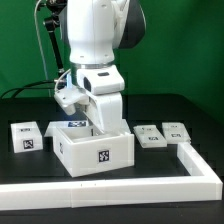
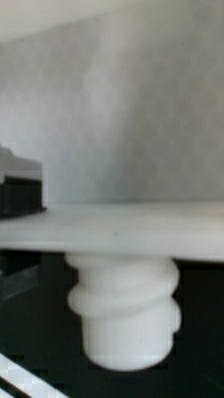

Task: Assemble cabinet

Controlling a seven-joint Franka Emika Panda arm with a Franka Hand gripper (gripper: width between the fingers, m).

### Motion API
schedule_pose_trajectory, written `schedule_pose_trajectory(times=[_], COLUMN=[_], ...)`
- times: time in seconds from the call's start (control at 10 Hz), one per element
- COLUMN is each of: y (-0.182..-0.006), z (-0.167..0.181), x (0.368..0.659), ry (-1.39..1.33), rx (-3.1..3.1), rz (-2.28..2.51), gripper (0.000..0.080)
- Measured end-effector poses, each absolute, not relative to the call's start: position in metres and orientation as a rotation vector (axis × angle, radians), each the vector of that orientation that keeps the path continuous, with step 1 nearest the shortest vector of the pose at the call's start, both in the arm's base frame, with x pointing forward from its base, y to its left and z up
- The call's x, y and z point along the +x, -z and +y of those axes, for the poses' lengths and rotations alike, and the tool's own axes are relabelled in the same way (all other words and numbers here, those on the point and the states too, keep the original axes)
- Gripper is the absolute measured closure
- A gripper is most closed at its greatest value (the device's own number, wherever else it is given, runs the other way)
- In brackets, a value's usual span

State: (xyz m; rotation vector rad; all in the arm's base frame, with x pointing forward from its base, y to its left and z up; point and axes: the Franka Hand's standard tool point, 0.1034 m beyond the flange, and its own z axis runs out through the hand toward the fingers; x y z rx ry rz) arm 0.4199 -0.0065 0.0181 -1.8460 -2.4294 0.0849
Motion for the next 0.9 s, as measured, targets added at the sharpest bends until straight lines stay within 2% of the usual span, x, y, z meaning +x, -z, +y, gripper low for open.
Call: schedule_pose_trajectory(times=[0.6,0.9], y=[-0.015,-0.012], z=[0.053,0.085], x=[0.481,0.503], ry=[0.001,0.03], rx=[-2.143,-2.242], rz=[-2.215,-2.115], gripper=[0.0756,0.0758])
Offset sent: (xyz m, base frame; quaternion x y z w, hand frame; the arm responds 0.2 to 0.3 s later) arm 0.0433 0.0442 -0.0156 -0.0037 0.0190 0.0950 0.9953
